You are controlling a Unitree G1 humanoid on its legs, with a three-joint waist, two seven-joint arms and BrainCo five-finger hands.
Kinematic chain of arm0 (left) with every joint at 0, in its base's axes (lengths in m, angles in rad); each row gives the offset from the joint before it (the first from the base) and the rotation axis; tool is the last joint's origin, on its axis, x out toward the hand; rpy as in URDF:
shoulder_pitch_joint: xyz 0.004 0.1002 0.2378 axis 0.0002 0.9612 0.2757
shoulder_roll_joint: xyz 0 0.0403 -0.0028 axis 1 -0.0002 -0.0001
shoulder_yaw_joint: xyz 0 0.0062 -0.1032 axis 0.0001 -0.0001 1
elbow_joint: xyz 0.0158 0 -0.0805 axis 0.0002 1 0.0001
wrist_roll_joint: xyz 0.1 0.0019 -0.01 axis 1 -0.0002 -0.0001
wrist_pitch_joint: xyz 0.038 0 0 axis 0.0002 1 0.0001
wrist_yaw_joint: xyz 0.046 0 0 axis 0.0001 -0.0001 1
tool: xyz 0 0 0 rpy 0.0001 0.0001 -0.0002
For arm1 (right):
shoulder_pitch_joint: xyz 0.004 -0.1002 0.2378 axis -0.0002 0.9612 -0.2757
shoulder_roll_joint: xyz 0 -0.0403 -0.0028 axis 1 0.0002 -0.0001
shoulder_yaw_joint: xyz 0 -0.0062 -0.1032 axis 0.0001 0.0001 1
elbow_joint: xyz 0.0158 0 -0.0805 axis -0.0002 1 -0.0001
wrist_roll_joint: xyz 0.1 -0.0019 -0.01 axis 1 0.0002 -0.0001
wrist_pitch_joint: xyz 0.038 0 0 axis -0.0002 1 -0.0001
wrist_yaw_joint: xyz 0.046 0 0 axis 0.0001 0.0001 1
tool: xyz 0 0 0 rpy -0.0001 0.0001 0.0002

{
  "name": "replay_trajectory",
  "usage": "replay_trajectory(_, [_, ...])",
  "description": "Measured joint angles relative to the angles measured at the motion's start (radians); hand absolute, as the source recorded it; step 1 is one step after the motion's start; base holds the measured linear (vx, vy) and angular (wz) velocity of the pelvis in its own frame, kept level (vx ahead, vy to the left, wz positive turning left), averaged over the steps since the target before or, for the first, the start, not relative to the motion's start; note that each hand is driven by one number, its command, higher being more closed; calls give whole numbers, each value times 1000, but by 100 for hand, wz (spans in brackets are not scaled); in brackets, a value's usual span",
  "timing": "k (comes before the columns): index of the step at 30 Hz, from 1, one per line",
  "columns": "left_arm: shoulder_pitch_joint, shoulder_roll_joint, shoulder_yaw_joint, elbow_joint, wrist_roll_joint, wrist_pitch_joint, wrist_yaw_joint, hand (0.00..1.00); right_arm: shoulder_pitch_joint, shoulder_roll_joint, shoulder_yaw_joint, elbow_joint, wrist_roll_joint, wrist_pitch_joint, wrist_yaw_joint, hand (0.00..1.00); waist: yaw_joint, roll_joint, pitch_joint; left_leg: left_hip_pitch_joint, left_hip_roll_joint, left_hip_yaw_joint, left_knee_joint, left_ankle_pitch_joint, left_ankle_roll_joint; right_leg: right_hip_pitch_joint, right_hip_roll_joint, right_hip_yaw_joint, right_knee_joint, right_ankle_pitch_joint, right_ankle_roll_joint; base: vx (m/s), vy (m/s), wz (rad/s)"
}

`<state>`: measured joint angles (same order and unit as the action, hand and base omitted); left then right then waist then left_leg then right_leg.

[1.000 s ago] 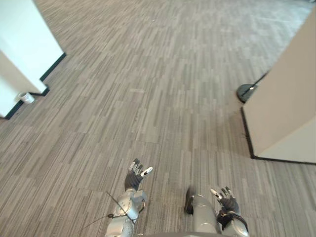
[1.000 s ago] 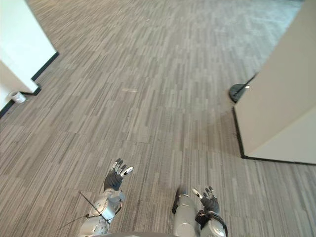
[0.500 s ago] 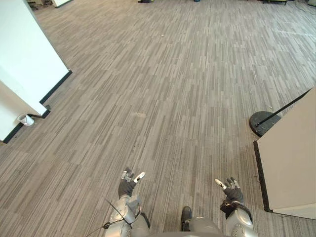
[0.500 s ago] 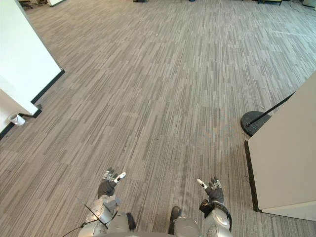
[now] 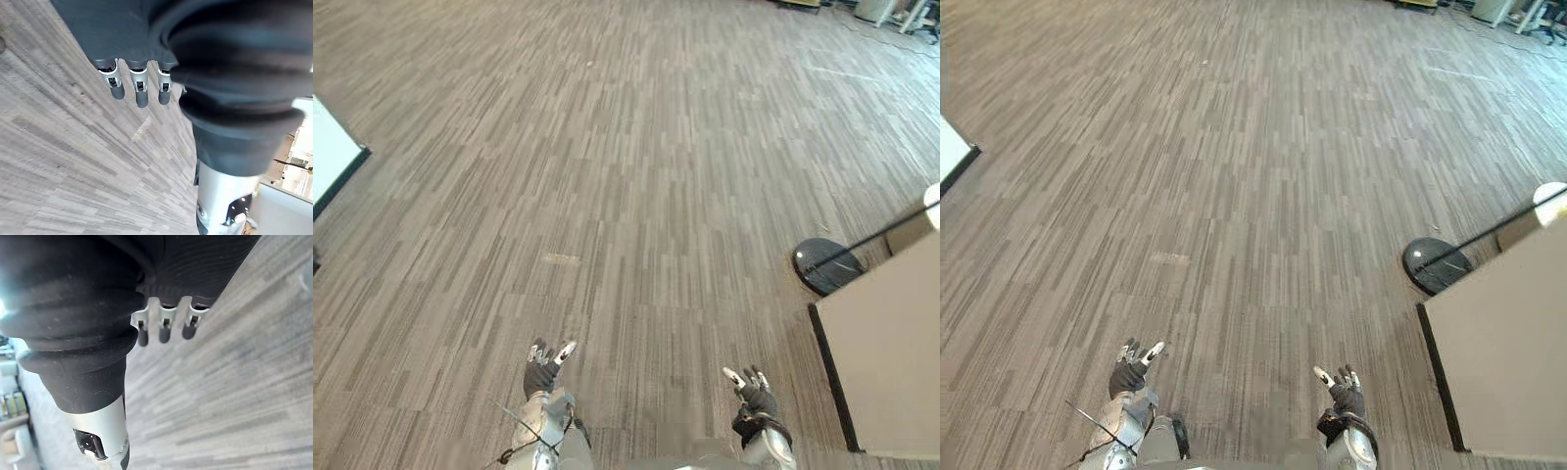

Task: Organize washtable

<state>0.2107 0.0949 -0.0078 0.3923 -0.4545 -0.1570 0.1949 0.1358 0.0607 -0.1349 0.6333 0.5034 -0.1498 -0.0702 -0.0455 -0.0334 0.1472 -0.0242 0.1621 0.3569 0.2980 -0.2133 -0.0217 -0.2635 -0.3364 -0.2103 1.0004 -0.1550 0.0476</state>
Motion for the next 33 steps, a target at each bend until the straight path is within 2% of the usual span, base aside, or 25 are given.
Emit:
replay_trajectory(2, [-27, 0, -4, 0, 16, -2, -1, 0, 11, -6, -5, -2, -16, 0, 10, 0, -30, 21, 3, 114, -24, 14, -107, 1, -1, -95, 76, -102, -91, -78, -23, 557, 72, -4])
replay_trajectory(3, [-33, 1, -7, 0, 16, -2, -2, 0, 11, -7, -6, -3, -20, 0, 10, 0, -35, 22, 3, 126, -27, 15, -119, 1, -1, -109, 90, -107, -121, -80, -25, 567, 8, 15])
replay_trajectory(4, [-65, 3, -26, 3, 18, -2, -8, 0, 21, -19, -13, -5, -27, 2, 8, 0, -55, 32, 10, 176, -34, 25, -166, 2, -3, -144, 160, -133, -376, -48, -23, 497, -36, 16])
replay_trajectory(6, [-96, 6, -31, 7, 37, -2, -22, 0, 56, -32, -24, -14, -33, 1, 4, 0, -65, 6, 7, 248, -69, 38, -203, -6, -30, -112, 208, -167, -795, 125, -26, 487, -46, 26])
replay_trajectory(7, [-102, 8, -28, 7, 37, -4, -22, 0, 71, -33, -26, -19, -33, 1, 3, 0, -74, -19, 5, 272, -84, 37, -205, -21, -55, -92, 206, -168, -883, 221, -42, 602, -59, 37])
replay_trajectory(8, [-115, -36, -30, 38, 38, -1, -21, 0, 74, -60, -43, -16, -34, 1, 0, 0, -99, 38, 12, 330, -63, 36, -233, -45, -96, -67, 227, -191, -847, 349, -153, 585, -65, 25])
replay_trajectory(9, [-115, -40, -31, 39, 38, -1, -22, 0, 67, -63, -50, -19, -34, 1, -1, 0, -102, 48, 11, 330, -59, 37, -236, -39, -98, -73, 230, -190, -832, 333, -149, 613, -87, 3])
replay_trajectory(11, [-125, -47, -41, 43, 43, -2, -31, 0, 49, -66, -64, -30, -35, 0, -4, 0, -100, 50, 19, 343, -57, 57, -211, 16, -126, -110, 217, -172, -694, 227, -164, 353, -134, -11])
replay_trajectory(12, [-113, -55, -62, 44, 54, -2, -41, 0, 70, -56, -61, -58, -43, 1, -2, 0, -103, 38, 20, 337, -35, 52, -91, 27, -135, -93, 202, -171, -610, 149, -153, 351, -207, 3])
replay_trajectory(13, [-95, -69, -79, 47, 58, -2, -44, 0, 98, -51, -61, -90, -43, 0, -2, 0, -103, 38, 21, 304, 8, 25, 98, 46, -169, -49, 198, -169, -571, 91, -147, 343, -205, 5])
replay_trajectory(14, [-83, -82, -83, 48, 58, -2, -44, 0, 106, -51, -62, -98, -43, 1, -1, 0, -103, 37, 22, 269, 39, 2, 214, 76, -209, -22, 205, -171, -566, 66, -135, 384, -162, -15])
replay_trajectory(15, [-53, -112, -88, 49, 58, -1, -44, 0, 121, -57, -64, -122, -43, 1, -2, 0, -100, 62, 15, 168, 122, -43, 468, 240, -232, 39, 238, -175, -586, 29, -134, 393, -69, -36])
replay_trajectory(16, [-30, -122, -87, 49, 53, -2, -44, 0, 127, -63, -59, -134, -42, 1, -3, 0, -86, 73, 7, 114, 162, -62, 593, 346, -245, 71, 267, -156, -608, 22, -142, 333, -37, -56])
replay_trajectory(17, [-22, -125, -88, 52, 51, 0, -43, 0, 128, -69, -56, -141, -42, 1, -6, 0, -78, 80, 3, 79, 184, -67, 668, 353, -246, 84, 284, -141, -620, 18, -149, 259, 40, -67])
replay_trajectory(18, [-15, -123, -87, 52, 44, 0, -41, 0, 124, -63, -47, -149, -42, 0, -15, 0, -72, 73, 6, 7, 212, -63, 782, 309, -234, 101, 294, -126, -626, 7, -165, 256, 14, -65])
replay_trajectory(19, [-13, -117, -85, 58, 34, 1, -40, 0, 115, -68, -51, -145, -41, 1, -18, 0, -63, 51, 6, -34, 222, -8, 795, 236, -188, 125, 294, -95, -646, 2, -171, 256, 14, -62])
replay_trajectory(21, [-7, -114, -78, 64, 33, 1, -40, 0, 116, -67, -51, -140, -42, 0, -18, 0, -47, 29, 3, -53, 225, 48, 694, 155, -117, 165, 300, -55, -702, 9, -161, 285, -16, -66])
replay_trajectory(22, [9, -114, -66, 64, 33, 0, -40, 0, 108, -72, -50, -129, -42, 0, -18, 0, -43, 25, -11, -54, 213, 53, 477, 104, -108, 194, 308, -25, -762, 31, -142, 361, -10, -72])
replay_trajectory(25, [0, -114, -61, 66, 34, 1, -40, 0, 69, -96, -54, -83, -43, -1, -18, 0, -42, 50, -31, -41, 159, -60, 46, 106, -122, 186, 325, 31, -791, 63, -124, 311, 84, -75])
replay_trajectory(27, [-26, -114, -66, 74, 34, 0, -39, 0, 48, -101, -56, -53, -43, -1, -19, 0, -45, 62, -38, -29, 109, -112, -145, 150, -168, 181, 316, 74, -789, 58, -93, 297, 195, -58])
replay_trajectory(28, [-39, -115, -72, 74, 34, 0, -40, 0, 52, -101, -59, -53, -43, -1, -19, 0, -49, 68, -41, -29, 96, -108, -182, 188, -153, 185, 313, 84, -789, 52, -78, 305, 353, -41])
replay_trajectory(29, [-52, -115, -86, 76, 34, -1, -42, 0, 66, -104, -69, -52, -43, -2, -19, 0, -54, 93, -51, -23, 79, -96, -218, 242, -110, 189, 317, 99, -780, 34, -43, 243, 338, -31])
replay_trajectory(31, [-63, -86, -100, 82, 35, -1, -44, 0, 77, -78, -76, -38, -44, -2, -19, 0, -52, 57, -62, 18, 29, -55, -242, 234, -97, 173, 260, 132, -747, 17, 4, 206, 344, -39])
replay_trajectory(32, [-63, -79, -101, 80, 37, -1, -45, 0, 87, -67, -68, -38, -54, -1, -17, 0, -55, 37, -70, 42, -11, -19, -258, 216, -67, 168, 221, 145, -723, 5, 25, 147, 278, -46])
replay_trajectory(33, [-63, -73, -101, 81, 37, 1, -46, 0, 86, -65, -64, -37, -60, 0, -16, 0, -56, 40, -67, 49, -24, -3, -258, 208, -56, 157, 207, 149, -705, 5, 38, 105, 273, -59])
